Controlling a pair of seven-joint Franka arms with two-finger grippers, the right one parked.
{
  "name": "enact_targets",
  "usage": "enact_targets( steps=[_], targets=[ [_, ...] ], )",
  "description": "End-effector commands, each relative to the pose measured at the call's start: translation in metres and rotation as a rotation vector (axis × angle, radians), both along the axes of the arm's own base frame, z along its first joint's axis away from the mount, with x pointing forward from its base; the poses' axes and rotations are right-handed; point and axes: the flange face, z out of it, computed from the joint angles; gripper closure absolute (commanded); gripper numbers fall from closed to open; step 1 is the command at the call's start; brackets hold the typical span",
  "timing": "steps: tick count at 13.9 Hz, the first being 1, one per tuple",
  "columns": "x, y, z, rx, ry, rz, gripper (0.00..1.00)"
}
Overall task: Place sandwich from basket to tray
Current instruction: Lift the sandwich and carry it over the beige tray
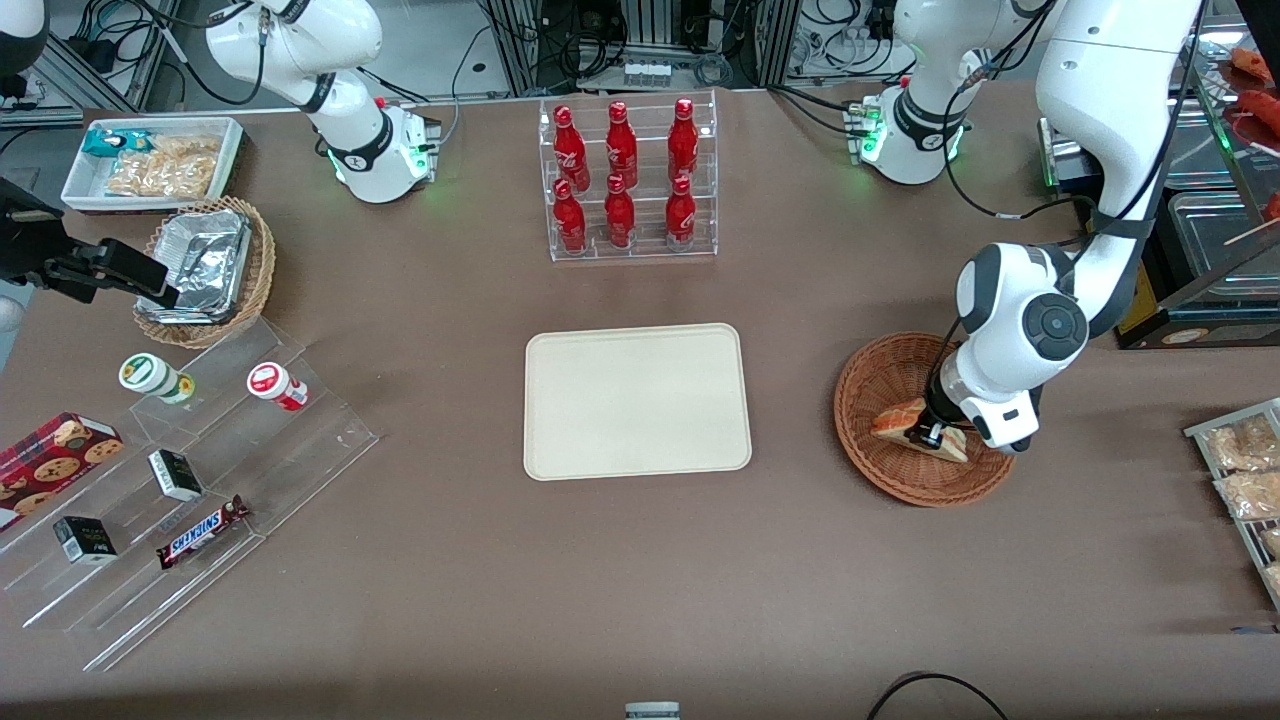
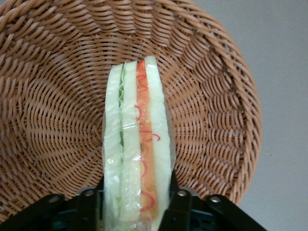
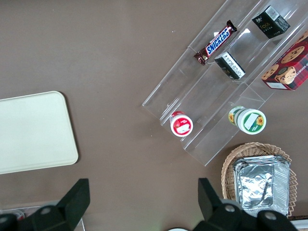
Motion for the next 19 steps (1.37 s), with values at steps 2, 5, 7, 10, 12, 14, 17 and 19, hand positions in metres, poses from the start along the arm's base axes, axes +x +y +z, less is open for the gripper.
enact_targets(
  steps=[2, 5, 7, 10, 12, 14, 17, 19],
  targets=[
    [0.003, -0.003, 0.057, 0.014, -0.028, -0.041, 0.91],
    [-0.002, -0.042, 0.135, 0.031, 0.008, -0.200, 0.92],
    [0.001, -0.099, 0.169, 0.033, 0.052, -0.300, 0.92],
    [-0.010, -0.188, 0.169, 0.024, 0.065, -0.441, 0.93],
    [-0.022, -0.242, 0.153, 0.012, 0.061, -0.533, 0.93],
    [-0.033, -0.299, 0.135, -0.001, 0.058, -0.654, 0.93],
    [-0.065, -0.362, 0.100, 0.028, 0.052, -0.833, 0.93],
    [-0.073, -0.374, 0.085, 0.028, 0.038, -0.923, 0.93]
  ],
)
